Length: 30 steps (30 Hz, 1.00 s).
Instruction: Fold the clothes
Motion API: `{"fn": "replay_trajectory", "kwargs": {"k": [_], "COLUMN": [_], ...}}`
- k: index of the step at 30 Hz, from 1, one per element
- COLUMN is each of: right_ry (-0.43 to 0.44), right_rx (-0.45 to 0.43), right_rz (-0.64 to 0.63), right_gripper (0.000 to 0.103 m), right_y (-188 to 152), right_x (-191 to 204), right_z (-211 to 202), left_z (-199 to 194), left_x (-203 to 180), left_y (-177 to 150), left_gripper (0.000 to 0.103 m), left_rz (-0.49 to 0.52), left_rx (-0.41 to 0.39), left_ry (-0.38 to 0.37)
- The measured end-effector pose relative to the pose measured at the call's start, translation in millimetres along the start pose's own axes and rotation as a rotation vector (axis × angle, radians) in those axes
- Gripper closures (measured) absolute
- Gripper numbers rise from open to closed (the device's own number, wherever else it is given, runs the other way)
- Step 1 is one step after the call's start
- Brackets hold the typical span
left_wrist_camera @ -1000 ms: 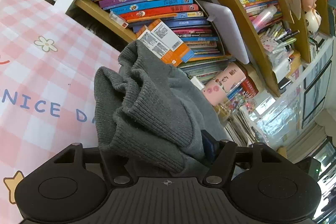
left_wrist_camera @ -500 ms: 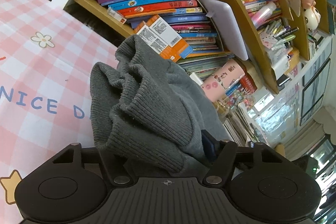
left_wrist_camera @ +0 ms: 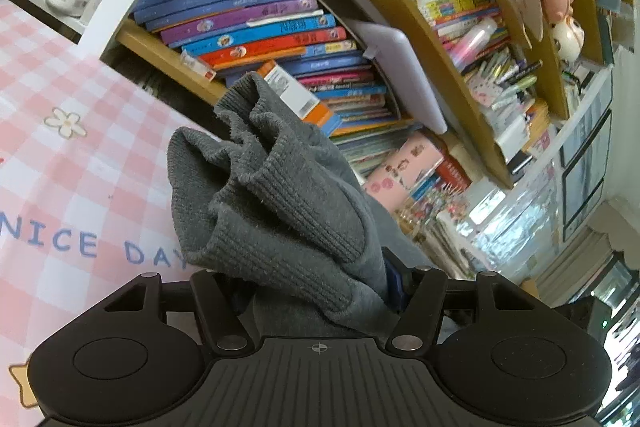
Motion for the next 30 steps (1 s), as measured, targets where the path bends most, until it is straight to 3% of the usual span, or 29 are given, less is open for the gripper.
{"fn": "replay_trajectory", "kwargs": {"k": [12,24,30], "right_ry": [-0.001,-0.031,-0.049], "right_rx": [-0.036,-0.069,-0.059], "right_rz": [-0.092,-0.128,-0.107], "right_gripper": [0.067,0.067,0.067], "right_y": [42.4,71.4,76.1], "right_x": [5.8,-33.3,-56.9], "right_z": [33.7,91.9,106.4], "left_z": [28.8,95.0,117.1], "left_x": [4.3,22.8,31.8], "left_y": [42.7,67.0,62.1], "left_gripper": [0.042,0.043,0.043], "left_rz": [-0.008,-0.05,-0.065], "left_rx": [-0.019,-0.089,-0.039], "left_ry": [-0.019,0.016,0.033]}}
Point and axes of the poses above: each gripper's, at about its wrist camera, not at the fingertips, and z roughly the way its jaws point, x to its left, y to its top, the point moved 6 cm from there along z, roughly the way its jaws point, and after that the axes turned 2 degrees about -x, right-handed, at the moved point
